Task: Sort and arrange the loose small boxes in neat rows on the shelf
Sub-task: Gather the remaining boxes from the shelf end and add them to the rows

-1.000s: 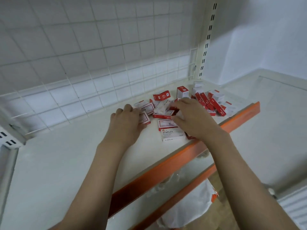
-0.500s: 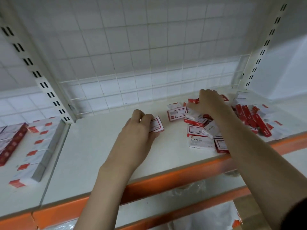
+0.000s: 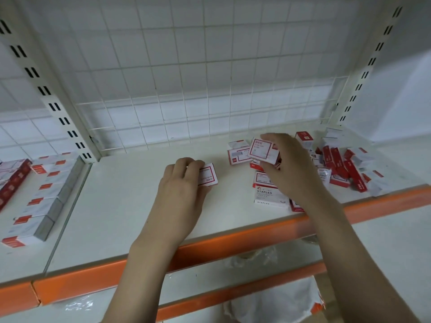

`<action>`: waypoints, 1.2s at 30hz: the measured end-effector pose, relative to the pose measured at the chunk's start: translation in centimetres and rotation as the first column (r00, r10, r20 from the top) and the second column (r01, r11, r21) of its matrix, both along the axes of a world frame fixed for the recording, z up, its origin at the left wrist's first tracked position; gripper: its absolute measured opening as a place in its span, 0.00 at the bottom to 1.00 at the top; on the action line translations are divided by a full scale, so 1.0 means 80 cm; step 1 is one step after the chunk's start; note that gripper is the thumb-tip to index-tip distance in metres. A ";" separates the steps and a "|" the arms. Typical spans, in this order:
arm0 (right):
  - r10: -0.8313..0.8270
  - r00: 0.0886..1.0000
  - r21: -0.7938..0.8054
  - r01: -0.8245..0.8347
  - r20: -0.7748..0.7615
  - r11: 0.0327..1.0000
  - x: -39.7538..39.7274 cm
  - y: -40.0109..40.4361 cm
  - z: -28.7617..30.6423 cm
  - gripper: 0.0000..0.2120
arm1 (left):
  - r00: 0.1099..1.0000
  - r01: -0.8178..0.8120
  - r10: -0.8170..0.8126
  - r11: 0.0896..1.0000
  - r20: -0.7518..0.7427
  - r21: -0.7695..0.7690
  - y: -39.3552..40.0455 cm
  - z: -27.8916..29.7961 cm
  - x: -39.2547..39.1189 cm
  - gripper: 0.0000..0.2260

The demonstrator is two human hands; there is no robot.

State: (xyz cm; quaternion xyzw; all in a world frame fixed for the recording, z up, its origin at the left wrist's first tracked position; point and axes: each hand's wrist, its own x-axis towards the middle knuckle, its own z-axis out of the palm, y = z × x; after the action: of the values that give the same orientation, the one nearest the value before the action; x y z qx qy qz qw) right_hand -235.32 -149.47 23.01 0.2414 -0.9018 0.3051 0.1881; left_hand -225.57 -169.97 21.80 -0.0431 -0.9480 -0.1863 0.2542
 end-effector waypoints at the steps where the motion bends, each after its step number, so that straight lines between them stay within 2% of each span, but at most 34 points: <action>1: 0.032 0.999 -0.031 -0.032 -0.003 0.999 0.016 0.002 -0.001 0.24 | 1.000 0.002 -0.002 1.000 -0.012 0.010 -0.001 -0.001 0.003 0.16; 6: 0.142 0.989 -0.121 -0.135 0.049 0.983 0.073 0.001 -0.014 0.23 | 0.999 0.010 -0.007 0.999 -0.053 0.047 -0.001 -0.005 0.031 0.16; 11: 0.171 0.981 -0.168 -0.153 0.093 0.974 0.100 -0.017 -0.023 0.25 | 0.998 0.025 -0.020 0.996 -0.060 0.084 -0.014 0.003 0.064 0.19; 19: 0.215 0.973 -0.122 -0.204 0.085 0.971 0.133 -0.083 -0.030 0.25 | 0.995 -0.031 0.046 0.986 -0.089 0.163 -0.069 0.016 0.117 0.22; 26: 0.253 0.966 -0.129 -0.244 0.056 0.961 0.181 -0.184 -0.030 0.25 | 0.993 -0.070 0.086 0.982 -0.086 0.173 -0.163 0.019 0.174 0.23; 36: 0.331 0.941 -0.117 -0.321 0.076 0.940 0.263 -0.379 -0.025 0.24 | 0.983 -0.167 0.175 0.978 -0.057 0.125 -0.355 0.027 0.272 0.23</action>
State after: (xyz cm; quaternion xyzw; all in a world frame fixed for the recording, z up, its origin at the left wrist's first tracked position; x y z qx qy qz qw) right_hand -214.27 -179.80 20.97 0.3628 -0.8403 0.3891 0.1043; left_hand -203.77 -198.35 23.97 0.0476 -0.9262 -0.2185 0.3036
